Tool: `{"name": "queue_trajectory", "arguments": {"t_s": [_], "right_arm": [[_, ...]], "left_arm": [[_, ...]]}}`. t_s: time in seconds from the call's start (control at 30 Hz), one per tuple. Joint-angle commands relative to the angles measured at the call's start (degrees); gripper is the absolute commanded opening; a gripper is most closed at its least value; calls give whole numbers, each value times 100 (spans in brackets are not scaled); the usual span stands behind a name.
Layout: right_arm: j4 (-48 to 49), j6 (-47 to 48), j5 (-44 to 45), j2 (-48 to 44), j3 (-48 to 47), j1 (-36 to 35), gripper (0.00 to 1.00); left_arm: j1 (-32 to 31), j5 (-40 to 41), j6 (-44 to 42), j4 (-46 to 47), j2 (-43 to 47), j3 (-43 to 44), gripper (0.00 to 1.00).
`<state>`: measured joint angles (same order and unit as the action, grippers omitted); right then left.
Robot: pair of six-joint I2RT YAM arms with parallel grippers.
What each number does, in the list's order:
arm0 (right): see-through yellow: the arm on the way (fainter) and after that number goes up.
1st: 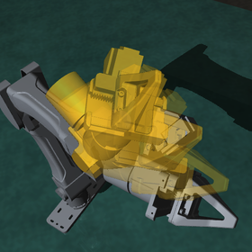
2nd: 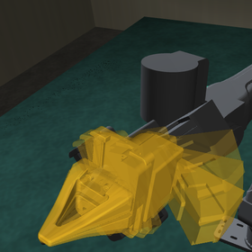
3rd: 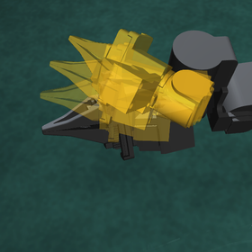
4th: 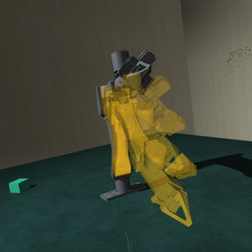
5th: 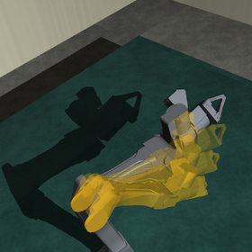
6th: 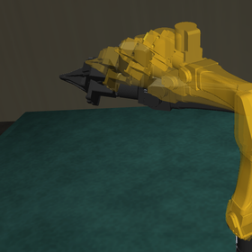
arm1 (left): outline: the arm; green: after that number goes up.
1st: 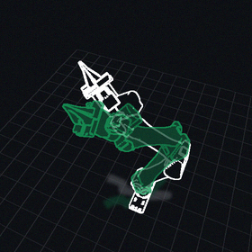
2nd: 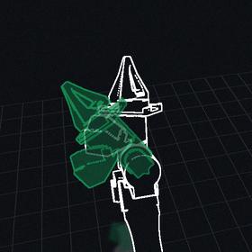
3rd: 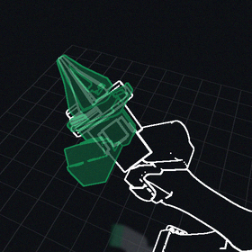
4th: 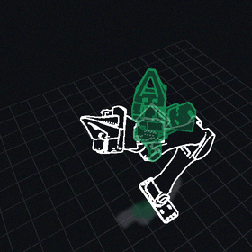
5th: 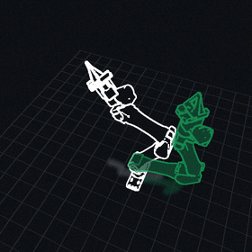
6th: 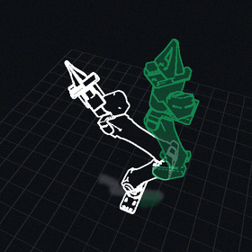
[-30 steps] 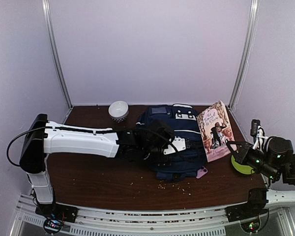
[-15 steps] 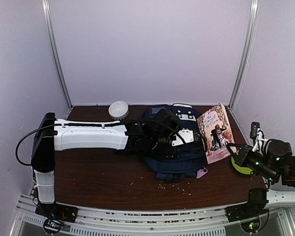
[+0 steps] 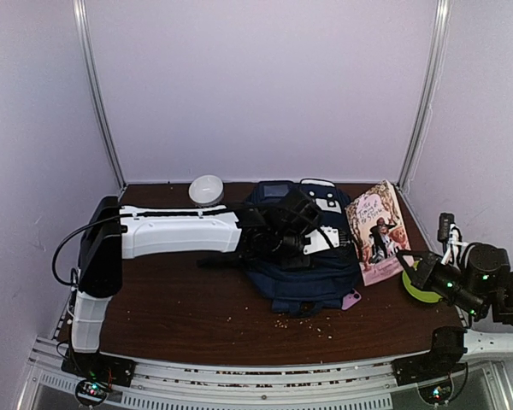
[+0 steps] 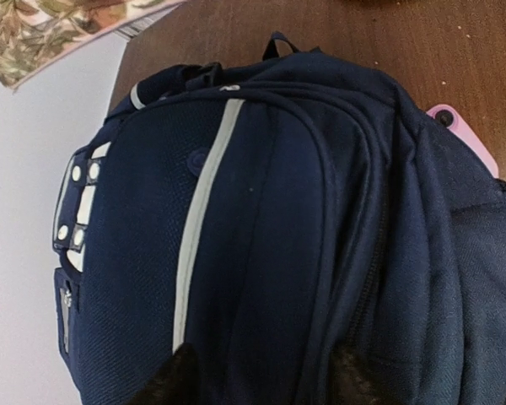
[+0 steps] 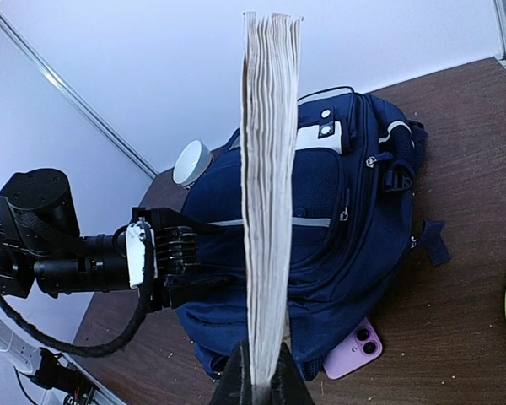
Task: Pack the student bag
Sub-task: Place the book in the student bag.
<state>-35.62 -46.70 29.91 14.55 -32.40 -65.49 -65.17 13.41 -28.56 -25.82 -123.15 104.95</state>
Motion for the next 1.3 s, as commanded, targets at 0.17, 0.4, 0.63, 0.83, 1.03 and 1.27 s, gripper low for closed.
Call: {"name": "queue_trajectory", "arguments": {"t_s": [0.17,0.4,0.63,0.83,1.03,1.27], "right_arm": [[46,93,-100,-417,-229,33,0],[88,88,-286,-227,-217,37,0],[541,189,-801,-130,-144,36,0],[1308,108,-2016,-131,-33,35,0],[1834,-365,-3580,566,229,36,0],[2416,-877,-3865,1142,756,38,0]], "left_arm": [[149,417,97,-3,-27,438,1],[260,988,387,316,262,246,0],[566,1304,1231,677,950,-164,0],[870,1062,1978,633,1065,207,0],[1006,636,2528,900,1125,562,0],[999,63,2821,1038,1172,803,0]]}}
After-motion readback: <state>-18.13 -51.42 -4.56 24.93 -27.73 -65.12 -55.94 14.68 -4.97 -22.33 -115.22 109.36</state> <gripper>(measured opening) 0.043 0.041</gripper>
